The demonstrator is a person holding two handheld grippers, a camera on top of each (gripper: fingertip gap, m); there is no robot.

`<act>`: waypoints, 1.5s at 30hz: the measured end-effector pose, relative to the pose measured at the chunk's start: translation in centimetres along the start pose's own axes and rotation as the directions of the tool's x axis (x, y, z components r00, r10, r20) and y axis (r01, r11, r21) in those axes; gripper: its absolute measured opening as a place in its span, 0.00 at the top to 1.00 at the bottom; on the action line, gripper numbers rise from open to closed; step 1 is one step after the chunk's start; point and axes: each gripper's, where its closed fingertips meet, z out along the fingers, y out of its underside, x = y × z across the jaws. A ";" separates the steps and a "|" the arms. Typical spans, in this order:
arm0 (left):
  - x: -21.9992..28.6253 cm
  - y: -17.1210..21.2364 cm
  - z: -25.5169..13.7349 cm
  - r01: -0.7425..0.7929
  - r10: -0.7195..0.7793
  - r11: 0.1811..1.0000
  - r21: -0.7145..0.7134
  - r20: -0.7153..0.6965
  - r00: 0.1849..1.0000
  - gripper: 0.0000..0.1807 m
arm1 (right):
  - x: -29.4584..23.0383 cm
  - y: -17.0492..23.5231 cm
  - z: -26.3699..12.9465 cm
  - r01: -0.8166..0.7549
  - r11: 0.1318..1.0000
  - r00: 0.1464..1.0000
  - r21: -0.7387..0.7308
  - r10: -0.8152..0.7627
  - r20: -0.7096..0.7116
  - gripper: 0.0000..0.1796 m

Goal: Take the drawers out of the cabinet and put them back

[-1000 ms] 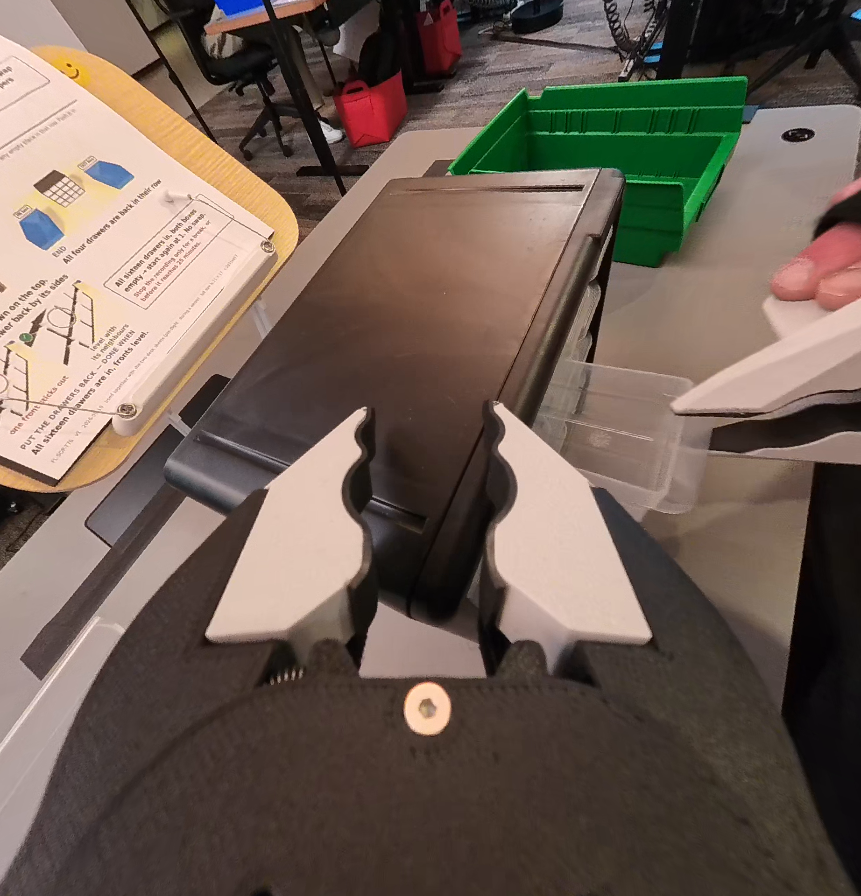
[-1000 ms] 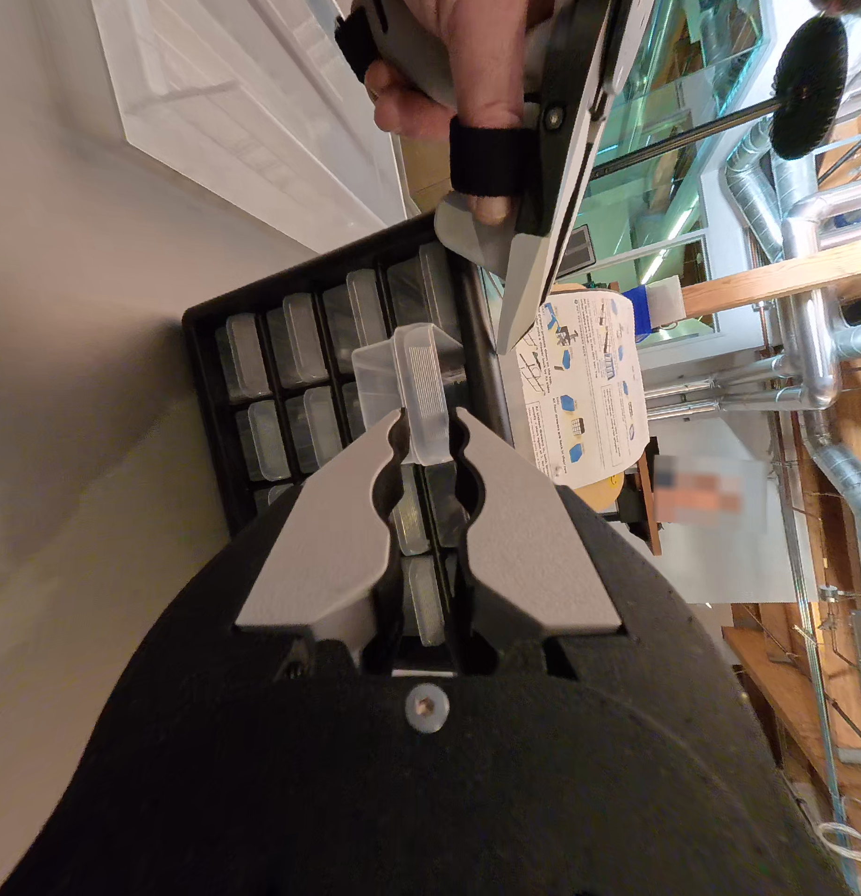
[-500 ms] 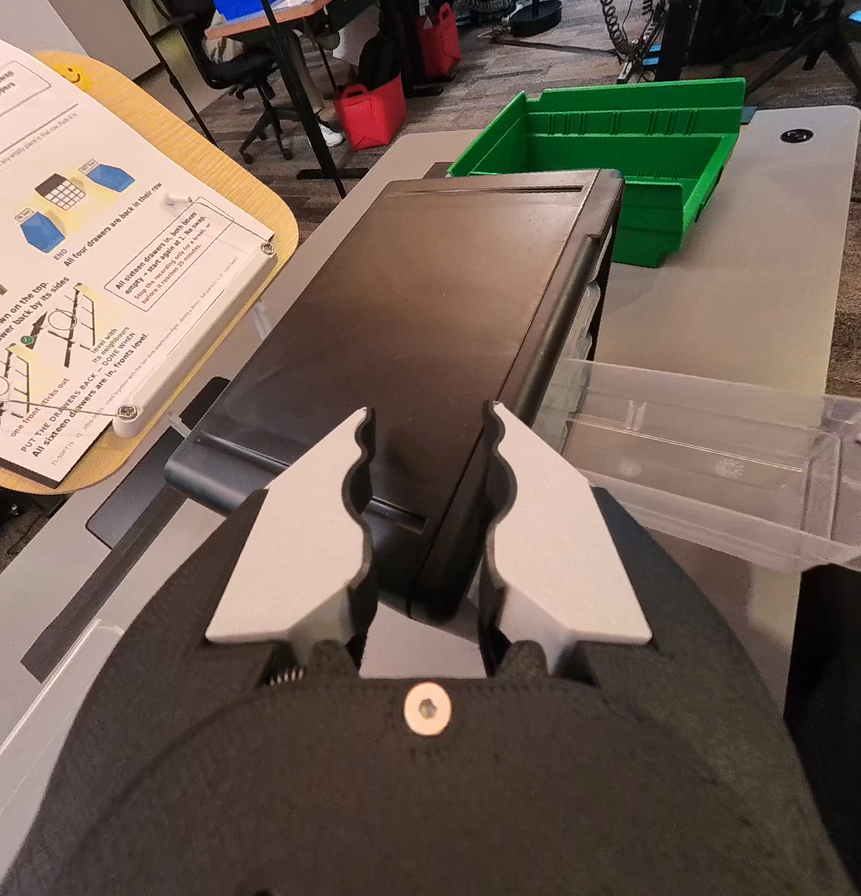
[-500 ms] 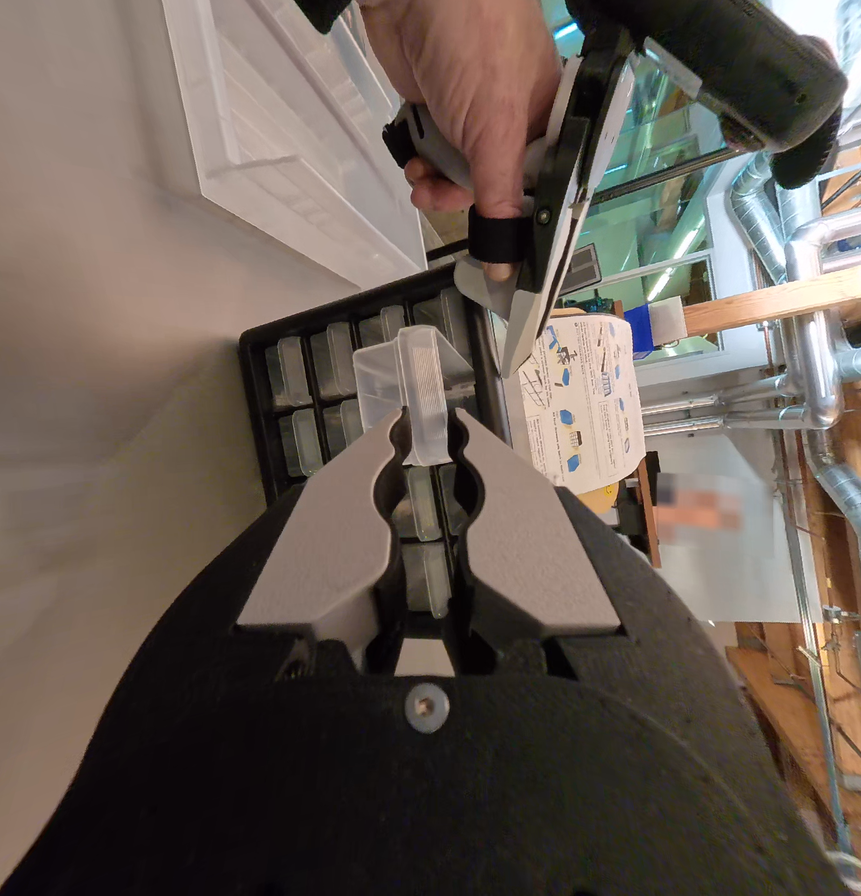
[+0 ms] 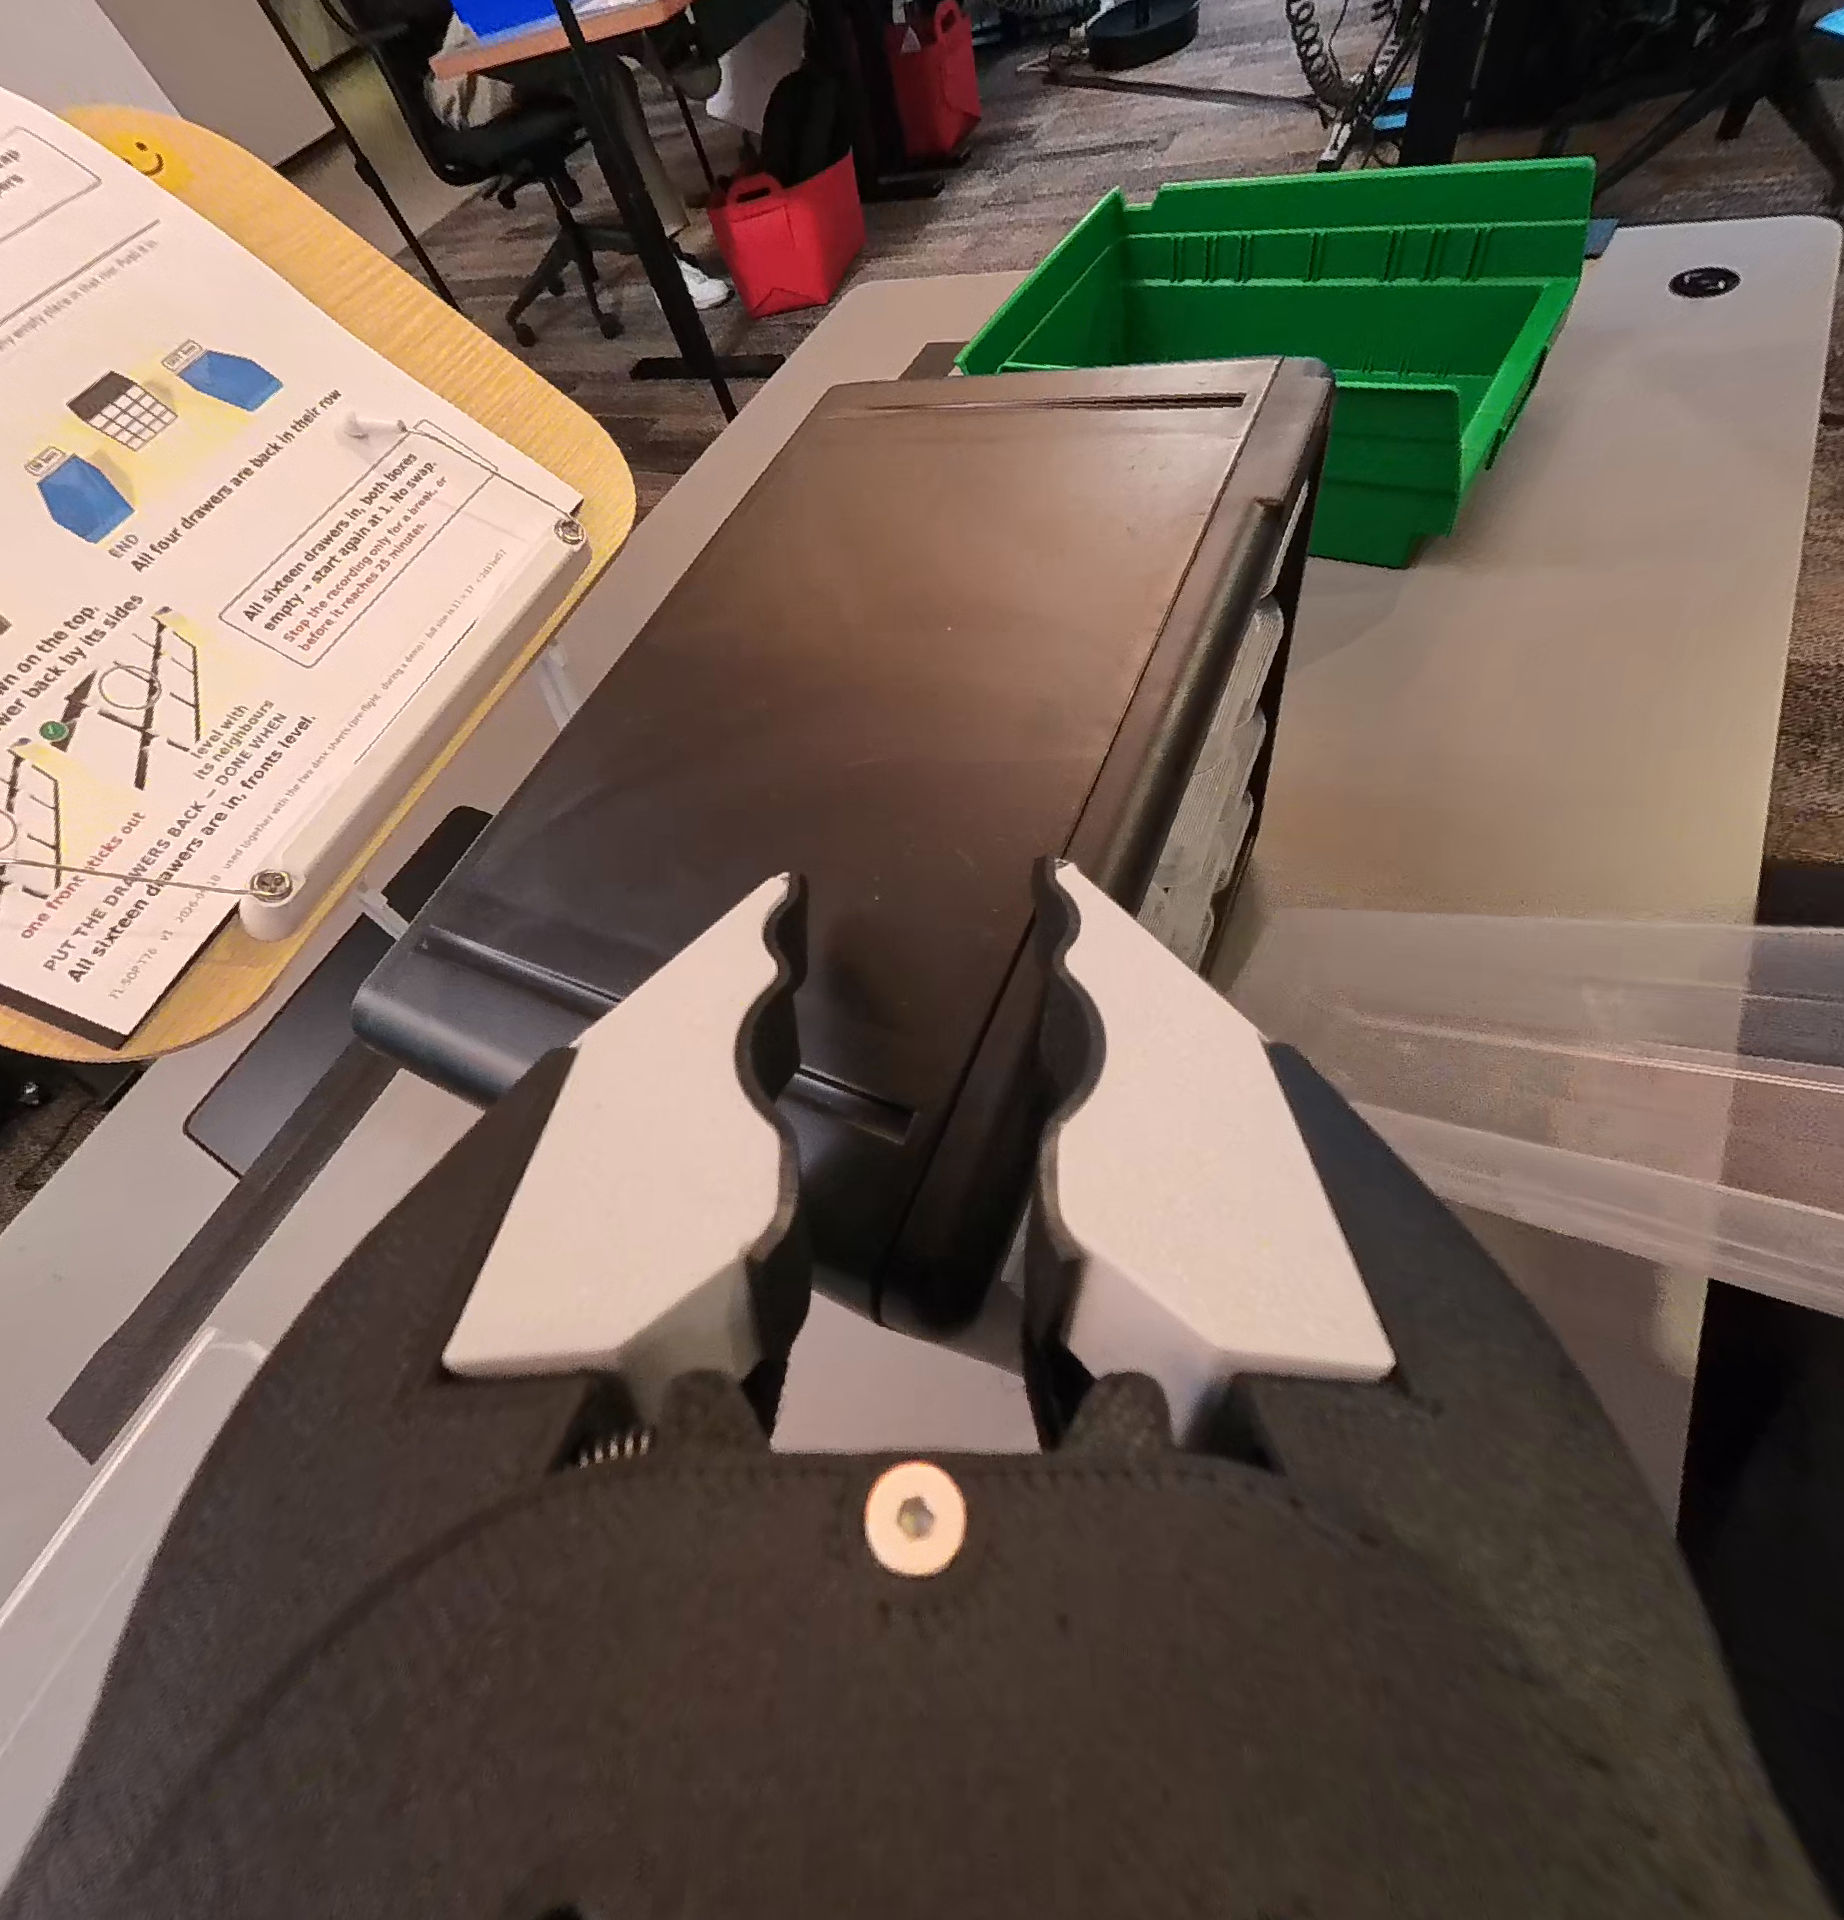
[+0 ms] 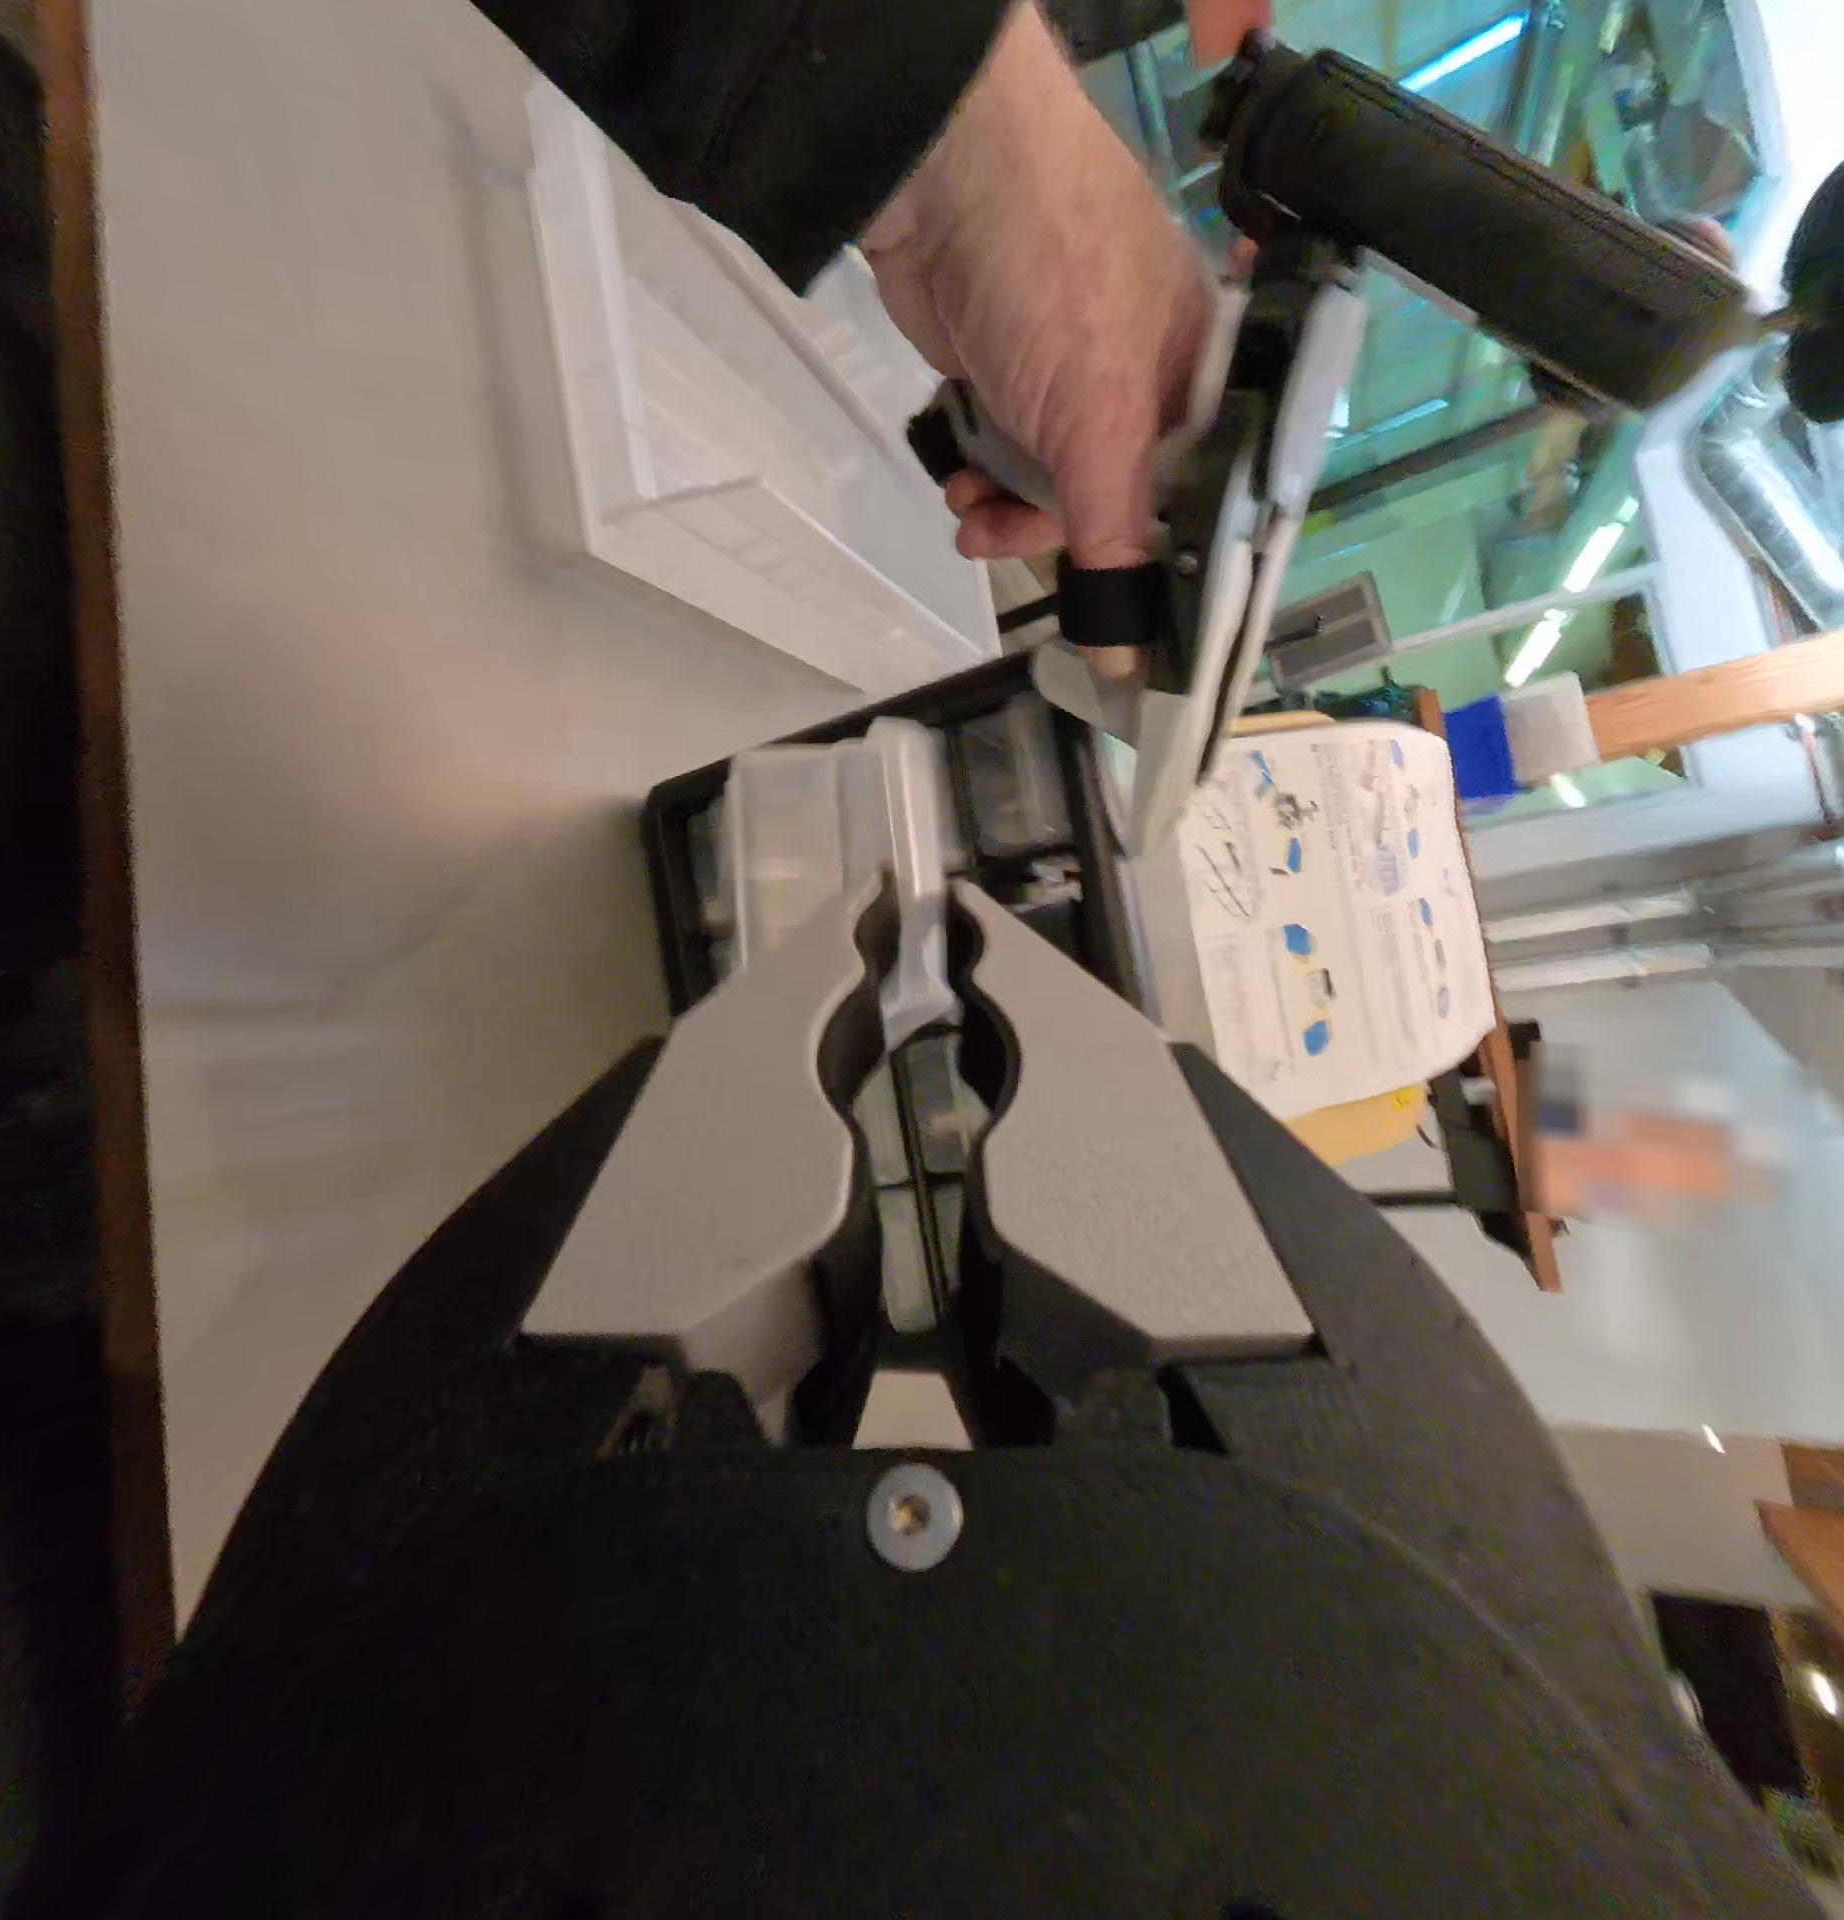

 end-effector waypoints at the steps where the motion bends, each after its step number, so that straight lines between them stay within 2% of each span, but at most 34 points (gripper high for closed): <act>1: 0.0 0.0 0.0 -0.001 0.001 1.000 0.001 0.005 1.000 0.76 | 0.2 0.5 -0.2 -0.007 1.000 1.000 -0.012 0.007 -0.001 0.99; 4: -0.1 0.0 0.0 0.005 -0.005 1.000 -0.005 0.005 1.000 0.76 | -0.3 2.4 -0.7 -0.087 0.996 0.992 -0.030 0.089 0.090 1.00; 10: 0.0 0.0 0.0 0.007 -0.007 1.000 -0.008 -0.002 1.000 0.76 | 0.1 8.6 -1.2 -0.185 0.972 0.976 -0.143 0.199 0.086 1.00; 15: 0.0 0.0 0.0 0.006 -0.006 1.000 -0.007 -0.003 1.000 0.76 | 2.4 15.2 -2.0 -0.085 0.951 0.996 -0.297 0.071 -0.058 1.00; 17: 0.0 0.0 0.0 0.004 -0.004 1.000 -0.007 -0.005 1.000 0.76 | 1.9 17.5 -2.1 -0.014 0.937 0.998 -0.350 -0.011 -0.068 1.00; 21: 0.0 0.0 0.0 -0.002 0.002 1.000 -0.003 -0.008 1.000 0.77 | -0.5 18.3 -2.7 -0.004 0.949 0.998 -0.315 -0.014 -0.054 1.00; 27: 0.1 0.0 0.0 -0.004 0.004 1.000 -0.003 -0.010 1.000 0.77 | -4.2 18.1 -5.3 -0.006 0.955 0.991 -0.298 0.046 0.126 0.96; 31: 0.0 0.0 0.0 -0.007 0.007 1.000 -0.002 -0.010 1.000 0.77 | -8.8 19.7 -7.6 -0.089 0.928 0.928 -0.363 0.210 0.309 0.94; 33: 0.0 0.0 0.0 -0.009 0.009 1.000 -0.002 -0.011 1.000 0.77 | -10.6 20.9 -8.5 -0.100 0.910 0.896 -0.401 0.258 0.361 1.00; 35: 0.1 0.0 0.0 -0.009 0.009 1.000 -0.003 -0.011 1.000 0.77 | -11.8 21.9 -9.1 -0.129 0.886 0.864 -0.445 0.321 0.389 1.00; 37: 0.1 0.0 0.0 -0.010 0.009 1.000 -0.004 -0.011 1.000 0.77 | -12.4 23.1 -9.5 -0.181 0.831 0.819 -0.526 0.423 0.387 0.92; 39: 0.1 0.0 -0.1 -0.009 0.009 1.000 -0.003 -0.010 1.000 0.77 | -12.1 22.8 -9.0 -0.344 0.727 0.717 -0.594 0.612 0.333 0.70; 42: 0.1 0.1 0.0 -0.008 0.008 1.000 -0.004 -0.014 1.000 0.77 | -10.3 21.5 -6.5 -0.574 0.502 0.524 -0.647 0.832 0.181 0.42; 43: 0.1 0.0 0.0 -0.008 0.008 1.000 -0.004 -0.014 1.000 0.77 | -10.0 21.2 -5.5 -0.622 0.432 0.458 -0.653 0.877 0.144 0.39; 45: 0.1 0.0 0.0 -0.009 0.009 1.000 -0.004 -0.013 1.000 0.77 | -9.9 21.3 -3.5 -0.669 0.308 0.352 -0.677 0.933 0.077 0.45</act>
